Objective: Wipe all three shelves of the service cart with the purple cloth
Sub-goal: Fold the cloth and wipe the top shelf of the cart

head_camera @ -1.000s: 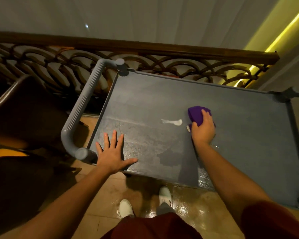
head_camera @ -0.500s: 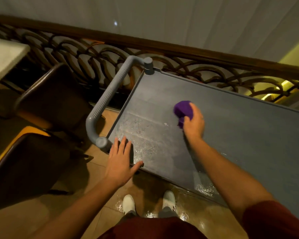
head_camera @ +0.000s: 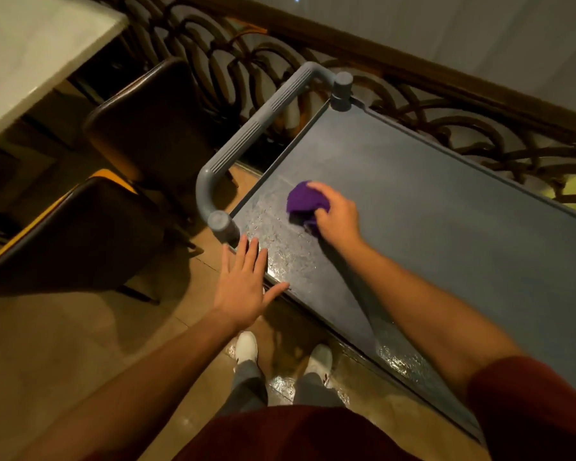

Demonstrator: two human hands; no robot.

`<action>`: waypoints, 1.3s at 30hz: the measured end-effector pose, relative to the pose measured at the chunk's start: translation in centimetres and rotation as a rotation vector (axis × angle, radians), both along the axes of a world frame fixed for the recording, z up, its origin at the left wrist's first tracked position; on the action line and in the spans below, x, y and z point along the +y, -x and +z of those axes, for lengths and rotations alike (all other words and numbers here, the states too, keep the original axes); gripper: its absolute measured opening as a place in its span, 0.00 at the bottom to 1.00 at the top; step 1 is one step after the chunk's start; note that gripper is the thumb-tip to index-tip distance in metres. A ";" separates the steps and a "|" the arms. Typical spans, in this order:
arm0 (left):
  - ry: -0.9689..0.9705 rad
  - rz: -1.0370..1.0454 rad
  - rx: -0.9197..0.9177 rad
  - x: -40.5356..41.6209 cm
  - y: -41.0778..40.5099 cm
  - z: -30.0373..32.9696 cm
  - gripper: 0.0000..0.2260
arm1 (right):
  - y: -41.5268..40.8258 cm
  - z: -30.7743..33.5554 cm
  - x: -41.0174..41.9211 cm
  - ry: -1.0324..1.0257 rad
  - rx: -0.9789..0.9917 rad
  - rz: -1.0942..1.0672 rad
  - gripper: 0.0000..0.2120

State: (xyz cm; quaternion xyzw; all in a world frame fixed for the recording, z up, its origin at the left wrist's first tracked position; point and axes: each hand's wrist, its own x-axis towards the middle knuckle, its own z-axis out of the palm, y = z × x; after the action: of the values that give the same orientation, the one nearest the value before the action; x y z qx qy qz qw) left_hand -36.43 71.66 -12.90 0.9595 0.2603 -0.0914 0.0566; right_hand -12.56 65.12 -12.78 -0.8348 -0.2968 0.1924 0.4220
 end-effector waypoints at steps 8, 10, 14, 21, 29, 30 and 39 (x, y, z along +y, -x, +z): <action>0.120 0.137 -0.017 -1.1 0.2 -0.5 0.47 | 0.6 0.3 3.4 0.107 -0.002 0.240 0.27; 0.107 0.115 -0.005 -1.0 0.0 -0.5 0.48 | 1.8 0.4 1.1 0.098 -0.057 0.310 0.25; 0.102 0.092 0.003 -1.2 0.3 -0.1 0.49 | 4.5 0.7 -6.2 0.099 -0.068 0.337 0.26; 0.132 0.086 0.115 -1.1 0.0 0.9 0.51 | 8.8 2.2 -13.6 0.203 -0.053 0.267 0.25; 0.084 0.014 0.331 -0.2 -0.9 1.5 0.57 | 11.3 3.8 -6.0 0.455 -0.213 -0.063 0.30; 0.088 0.016 0.350 -0.2 -1.1 1.6 0.57 | 11.7 3.3 -5.6 0.536 -0.263 -0.035 0.31; 0.070 0.084 0.450 -0.8 -2.5 2.3 0.59 | 10.4 0.7 -5.3 0.514 -0.431 0.225 0.24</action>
State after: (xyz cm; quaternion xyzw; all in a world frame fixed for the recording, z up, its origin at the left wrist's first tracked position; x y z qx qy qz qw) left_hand -33.94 70.86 -10.57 0.9008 0.3026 -0.3095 0.0344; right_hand -22.98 59.80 -12.13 -0.8972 -0.4110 0.1252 0.1020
